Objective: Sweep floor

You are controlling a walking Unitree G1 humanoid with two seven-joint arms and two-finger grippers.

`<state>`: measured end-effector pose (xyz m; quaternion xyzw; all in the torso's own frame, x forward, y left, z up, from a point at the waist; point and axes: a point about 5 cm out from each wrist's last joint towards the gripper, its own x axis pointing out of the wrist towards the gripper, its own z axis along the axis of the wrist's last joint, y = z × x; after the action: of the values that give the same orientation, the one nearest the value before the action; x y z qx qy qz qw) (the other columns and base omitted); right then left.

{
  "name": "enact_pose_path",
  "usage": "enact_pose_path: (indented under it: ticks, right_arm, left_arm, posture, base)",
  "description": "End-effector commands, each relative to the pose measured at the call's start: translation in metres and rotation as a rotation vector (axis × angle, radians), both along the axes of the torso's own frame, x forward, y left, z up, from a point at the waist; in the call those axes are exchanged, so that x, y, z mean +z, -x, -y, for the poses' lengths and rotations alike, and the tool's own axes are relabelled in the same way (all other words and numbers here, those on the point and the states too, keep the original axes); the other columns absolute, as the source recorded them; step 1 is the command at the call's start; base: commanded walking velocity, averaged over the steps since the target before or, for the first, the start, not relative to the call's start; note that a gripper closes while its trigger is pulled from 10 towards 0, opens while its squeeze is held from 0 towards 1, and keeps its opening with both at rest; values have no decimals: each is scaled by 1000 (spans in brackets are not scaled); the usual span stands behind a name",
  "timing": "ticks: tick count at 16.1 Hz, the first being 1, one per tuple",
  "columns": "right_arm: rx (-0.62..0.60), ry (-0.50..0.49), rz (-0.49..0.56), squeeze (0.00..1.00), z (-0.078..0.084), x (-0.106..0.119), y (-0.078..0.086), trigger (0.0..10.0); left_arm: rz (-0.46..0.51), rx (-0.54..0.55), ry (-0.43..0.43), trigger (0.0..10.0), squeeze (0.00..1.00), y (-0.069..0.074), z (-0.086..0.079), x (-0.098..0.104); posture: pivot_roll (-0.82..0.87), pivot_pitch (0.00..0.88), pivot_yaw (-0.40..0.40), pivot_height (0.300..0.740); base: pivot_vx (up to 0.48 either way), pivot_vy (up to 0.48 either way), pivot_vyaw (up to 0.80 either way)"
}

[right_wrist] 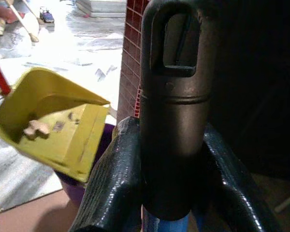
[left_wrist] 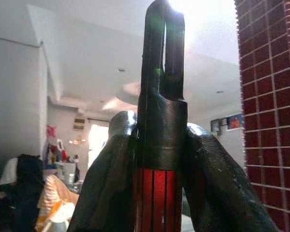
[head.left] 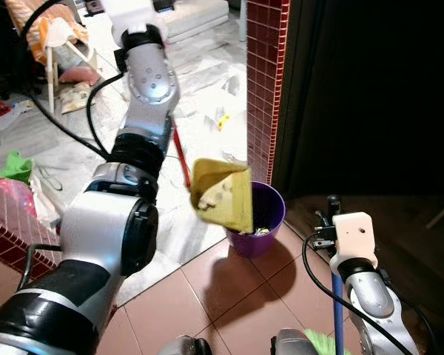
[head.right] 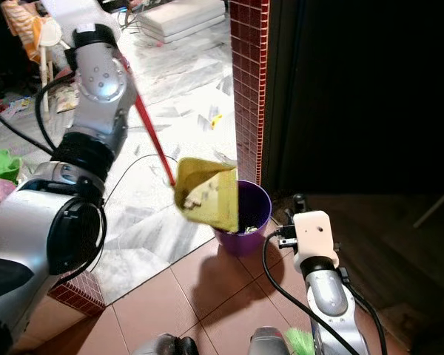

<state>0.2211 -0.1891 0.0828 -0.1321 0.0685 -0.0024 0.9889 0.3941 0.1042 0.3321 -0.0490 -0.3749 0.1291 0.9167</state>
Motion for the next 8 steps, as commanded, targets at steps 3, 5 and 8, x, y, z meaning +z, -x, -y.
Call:
enact_pose_path:
  ticks: [3,5,8]
  right_arm:
    - [0,-13,-1,0,-6,2,0,10000]
    - [3,-21,1,0,-9,3,2,10000]
    - [-3,-20,1,0,-8,3,4,10000]
  left_arm:
    - [121,19,-16,10000,0,7,-3,26]
    - [156,27,-57,10000,0,9,-1,31]
    - [154,15,-53,10000,0,9,4,30]
  posture:
    - [-330,0,176,740]
    - [-332,1,181,740]
    - [-338,3,186,740]
  base:
    - [0,0,0]
    - [394,0,0]
    - [450,0,0]
